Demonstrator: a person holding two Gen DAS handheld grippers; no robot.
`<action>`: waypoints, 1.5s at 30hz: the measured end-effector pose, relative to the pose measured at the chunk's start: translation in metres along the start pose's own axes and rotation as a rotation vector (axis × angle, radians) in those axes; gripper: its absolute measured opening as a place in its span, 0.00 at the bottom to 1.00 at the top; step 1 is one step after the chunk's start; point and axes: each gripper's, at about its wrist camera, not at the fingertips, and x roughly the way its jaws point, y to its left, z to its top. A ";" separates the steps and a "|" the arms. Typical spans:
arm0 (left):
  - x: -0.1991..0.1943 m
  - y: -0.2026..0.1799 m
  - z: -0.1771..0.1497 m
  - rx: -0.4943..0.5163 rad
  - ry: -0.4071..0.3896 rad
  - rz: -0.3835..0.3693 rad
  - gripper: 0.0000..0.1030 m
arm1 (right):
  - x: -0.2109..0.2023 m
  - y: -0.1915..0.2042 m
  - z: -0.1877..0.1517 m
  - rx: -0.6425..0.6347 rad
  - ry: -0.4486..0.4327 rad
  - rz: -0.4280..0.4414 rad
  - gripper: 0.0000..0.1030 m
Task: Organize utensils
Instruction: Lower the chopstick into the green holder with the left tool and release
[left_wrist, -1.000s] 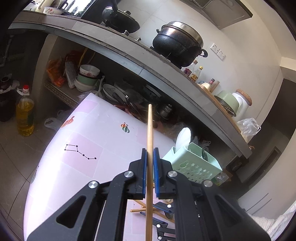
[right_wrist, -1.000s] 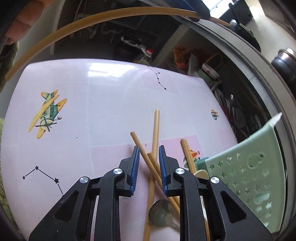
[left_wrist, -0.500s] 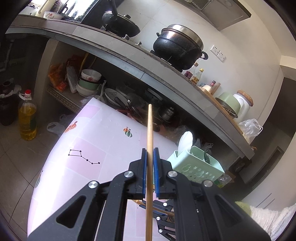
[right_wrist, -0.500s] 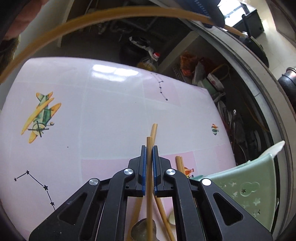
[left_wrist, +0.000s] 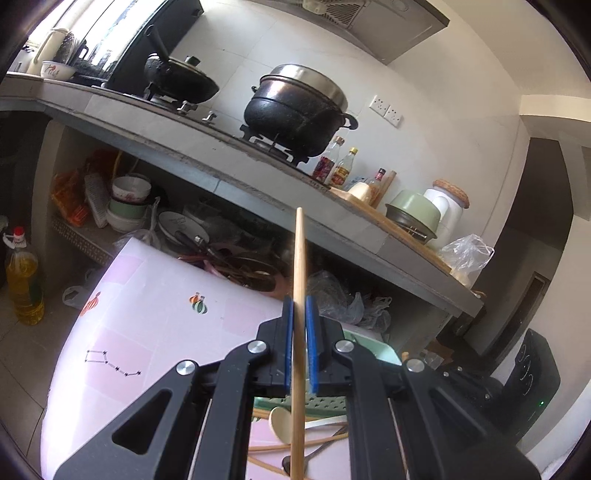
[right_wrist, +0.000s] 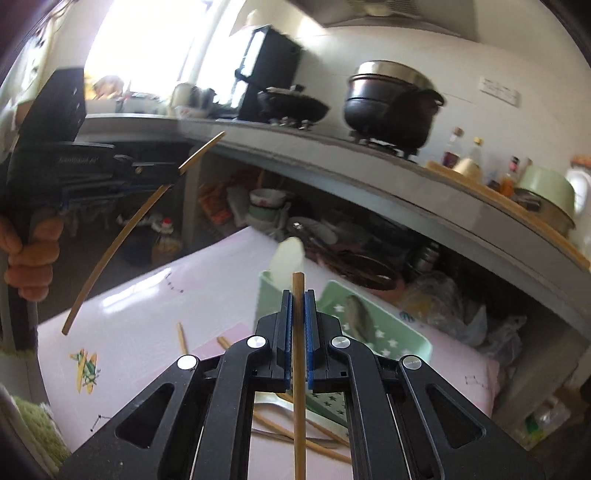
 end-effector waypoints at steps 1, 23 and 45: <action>0.005 -0.007 0.004 0.004 -0.010 -0.011 0.06 | -0.006 -0.010 -0.001 0.043 -0.011 -0.025 0.04; 0.178 -0.091 0.029 0.124 -0.242 0.146 0.06 | -0.033 -0.073 -0.039 0.343 -0.086 -0.086 0.04; 0.184 -0.082 -0.012 0.147 -0.214 0.218 0.06 | -0.042 -0.074 -0.041 0.358 -0.110 -0.091 0.04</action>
